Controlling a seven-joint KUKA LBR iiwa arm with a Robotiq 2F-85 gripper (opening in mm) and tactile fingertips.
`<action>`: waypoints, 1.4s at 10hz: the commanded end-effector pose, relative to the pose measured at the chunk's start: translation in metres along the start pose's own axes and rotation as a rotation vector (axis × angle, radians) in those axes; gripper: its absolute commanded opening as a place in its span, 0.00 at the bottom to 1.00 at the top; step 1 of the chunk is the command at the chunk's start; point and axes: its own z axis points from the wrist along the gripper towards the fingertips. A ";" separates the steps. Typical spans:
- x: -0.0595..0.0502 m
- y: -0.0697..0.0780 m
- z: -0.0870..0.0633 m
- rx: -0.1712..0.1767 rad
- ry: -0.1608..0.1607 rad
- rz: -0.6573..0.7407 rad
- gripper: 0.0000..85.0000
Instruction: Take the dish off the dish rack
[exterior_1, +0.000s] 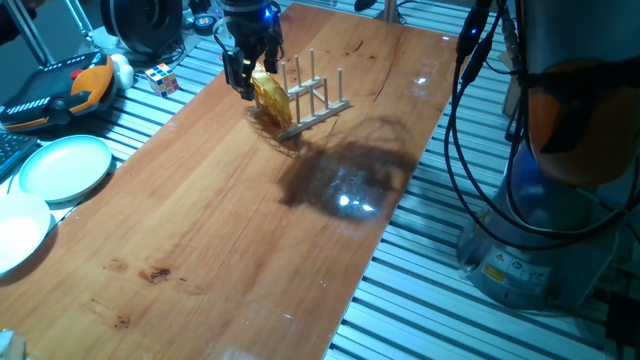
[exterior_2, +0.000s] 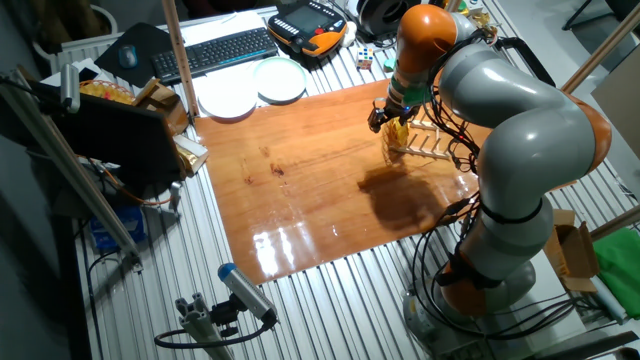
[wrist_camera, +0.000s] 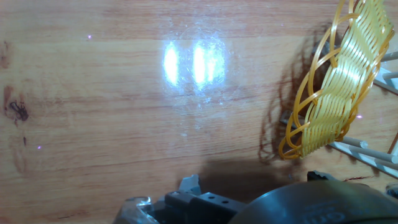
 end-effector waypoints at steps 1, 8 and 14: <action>0.000 0.000 0.000 -0.027 0.011 0.020 0.01; 0.001 0.001 -0.001 -0.027 0.009 0.022 0.01; -0.005 0.008 0.005 0.032 0.015 0.091 0.01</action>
